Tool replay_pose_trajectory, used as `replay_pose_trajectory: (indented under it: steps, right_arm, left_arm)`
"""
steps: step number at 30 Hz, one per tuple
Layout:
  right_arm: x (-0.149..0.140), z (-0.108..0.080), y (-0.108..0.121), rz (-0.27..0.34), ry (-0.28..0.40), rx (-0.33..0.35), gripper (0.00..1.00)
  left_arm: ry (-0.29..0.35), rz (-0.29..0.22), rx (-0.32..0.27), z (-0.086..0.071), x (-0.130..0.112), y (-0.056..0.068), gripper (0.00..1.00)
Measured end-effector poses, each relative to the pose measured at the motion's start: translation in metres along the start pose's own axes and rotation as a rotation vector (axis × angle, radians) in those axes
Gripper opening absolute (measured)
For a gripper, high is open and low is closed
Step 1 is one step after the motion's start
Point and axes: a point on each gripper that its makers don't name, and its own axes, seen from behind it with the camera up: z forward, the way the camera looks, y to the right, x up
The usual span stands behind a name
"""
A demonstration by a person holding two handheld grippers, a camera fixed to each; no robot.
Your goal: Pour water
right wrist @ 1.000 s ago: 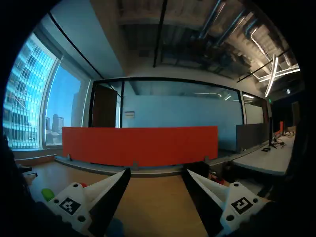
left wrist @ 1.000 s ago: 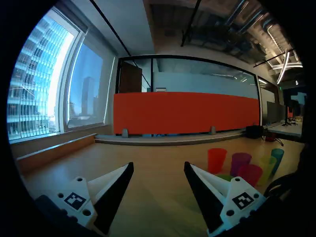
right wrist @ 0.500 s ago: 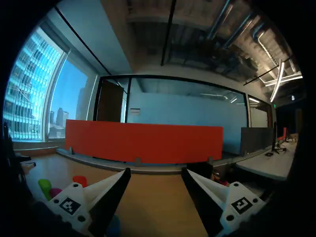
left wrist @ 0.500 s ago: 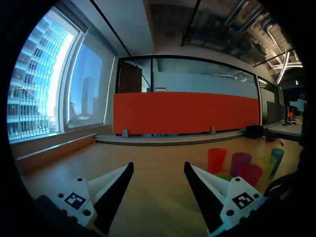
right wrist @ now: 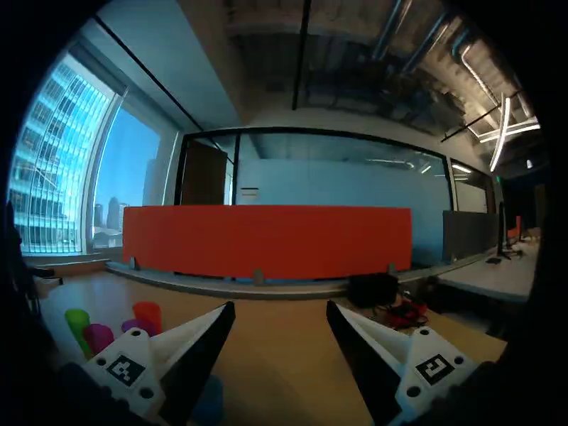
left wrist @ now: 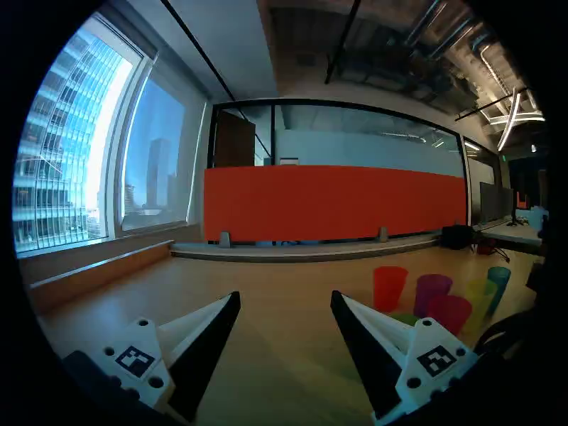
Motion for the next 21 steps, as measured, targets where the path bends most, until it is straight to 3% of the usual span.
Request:
replay_pose_trajectory:
  steps: [21]
  right_arm:
    - [-0.042,0.004,0.001,0.013,-0.029,-0.009,1.00]
  left_arm:
    - [0.000,0.000,0.000,0.000,0.000,-0.001,0.95]
